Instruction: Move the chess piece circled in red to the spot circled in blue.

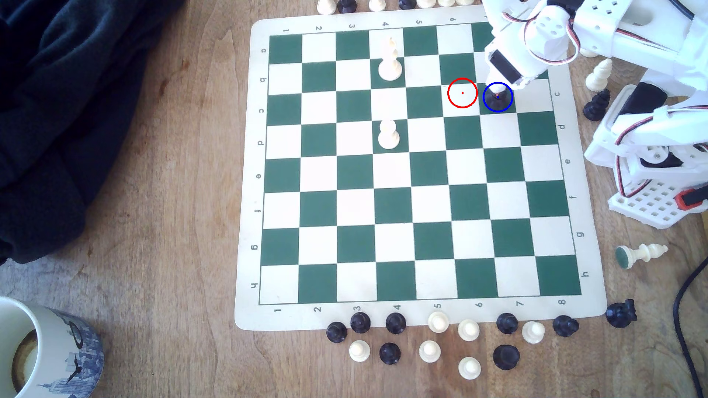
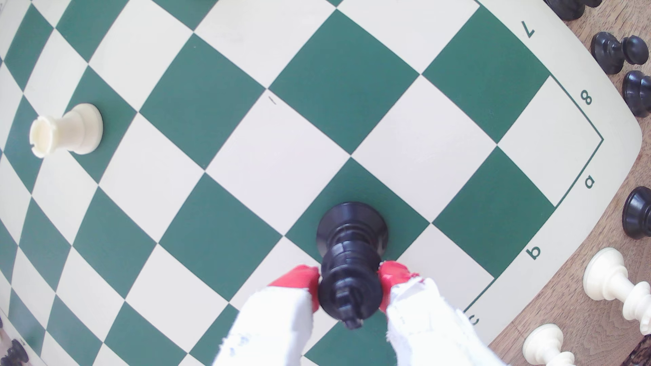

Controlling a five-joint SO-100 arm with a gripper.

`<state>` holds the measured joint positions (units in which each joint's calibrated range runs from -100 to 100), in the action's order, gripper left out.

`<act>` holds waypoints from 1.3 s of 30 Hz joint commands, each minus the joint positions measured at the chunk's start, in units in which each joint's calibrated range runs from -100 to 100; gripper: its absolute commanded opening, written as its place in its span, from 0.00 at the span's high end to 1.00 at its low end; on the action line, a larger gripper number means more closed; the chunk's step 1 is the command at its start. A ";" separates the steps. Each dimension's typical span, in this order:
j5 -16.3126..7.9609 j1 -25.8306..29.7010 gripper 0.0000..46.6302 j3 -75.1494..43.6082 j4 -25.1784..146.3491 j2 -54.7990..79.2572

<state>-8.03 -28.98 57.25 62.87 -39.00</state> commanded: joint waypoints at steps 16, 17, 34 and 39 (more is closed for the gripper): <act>0.59 -0.47 0.44 -5.12 8.96 -7.35; 0.59 -0.08 0.43 -4.40 9.37 -9.72; 3.32 7.20 0.50 2.49 -29.45 -31.46; 3.37 8.92 0.73 11.38 -57.55 -31.80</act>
<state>-4.76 -21.76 66.29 31.47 -69.59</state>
